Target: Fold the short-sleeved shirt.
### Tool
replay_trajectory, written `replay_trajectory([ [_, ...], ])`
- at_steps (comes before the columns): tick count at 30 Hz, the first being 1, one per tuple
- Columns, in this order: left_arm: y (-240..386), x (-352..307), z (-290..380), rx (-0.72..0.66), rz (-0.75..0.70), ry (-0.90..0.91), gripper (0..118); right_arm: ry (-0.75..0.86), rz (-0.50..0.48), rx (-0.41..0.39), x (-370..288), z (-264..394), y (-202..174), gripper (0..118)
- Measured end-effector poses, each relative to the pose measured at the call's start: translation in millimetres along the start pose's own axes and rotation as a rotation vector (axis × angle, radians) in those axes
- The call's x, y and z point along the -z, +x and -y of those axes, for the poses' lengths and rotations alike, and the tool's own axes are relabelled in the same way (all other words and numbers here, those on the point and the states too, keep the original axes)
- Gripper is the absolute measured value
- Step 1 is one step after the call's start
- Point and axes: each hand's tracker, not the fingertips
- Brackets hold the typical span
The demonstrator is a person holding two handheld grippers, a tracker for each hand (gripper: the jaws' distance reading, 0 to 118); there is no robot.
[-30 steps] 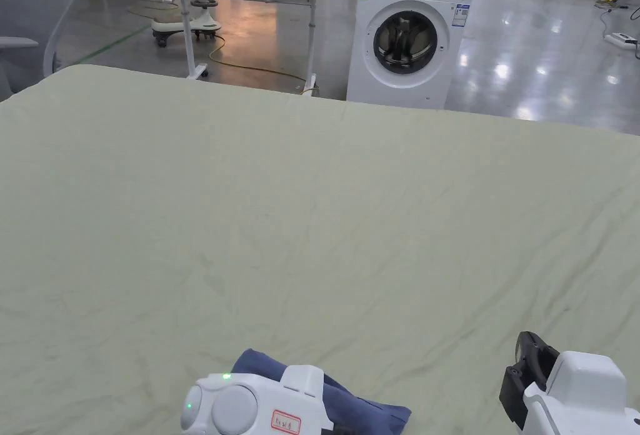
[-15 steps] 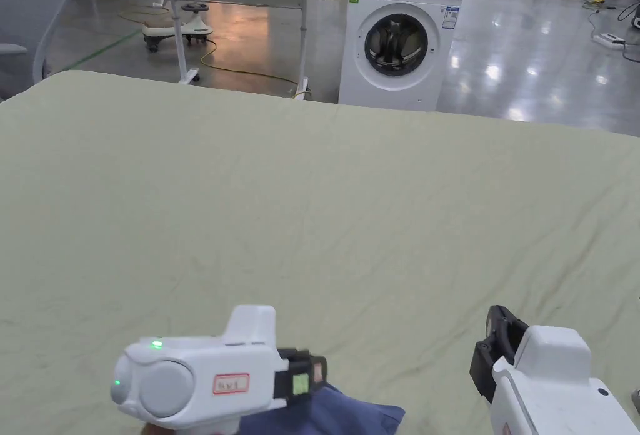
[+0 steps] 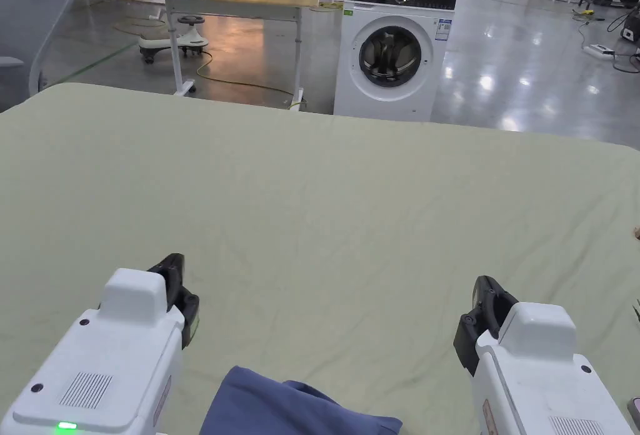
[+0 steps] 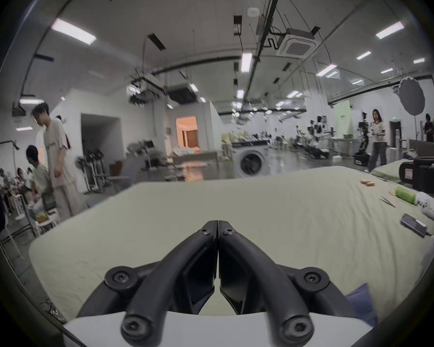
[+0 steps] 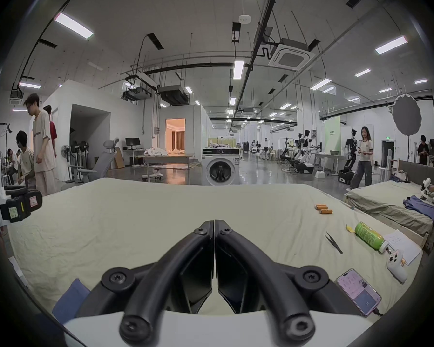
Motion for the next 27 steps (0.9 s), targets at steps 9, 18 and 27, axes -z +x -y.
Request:
replay_trajectory([
  [9,-21,-1,12,-0.058,0.013,-0.061,1,-0.091,-0.117,-0.015,-22,12,-24,0],
  [18,-42,-7,36,-0.095,0.026,-0.157,1,-0.346,-0.301,-0.100,-48,104,-97,0],
  [27,-59,-9,46,-0.158,0.121,-0.277,1,-0.431,-0.203,-0.109,-26,156,-100,0],
])
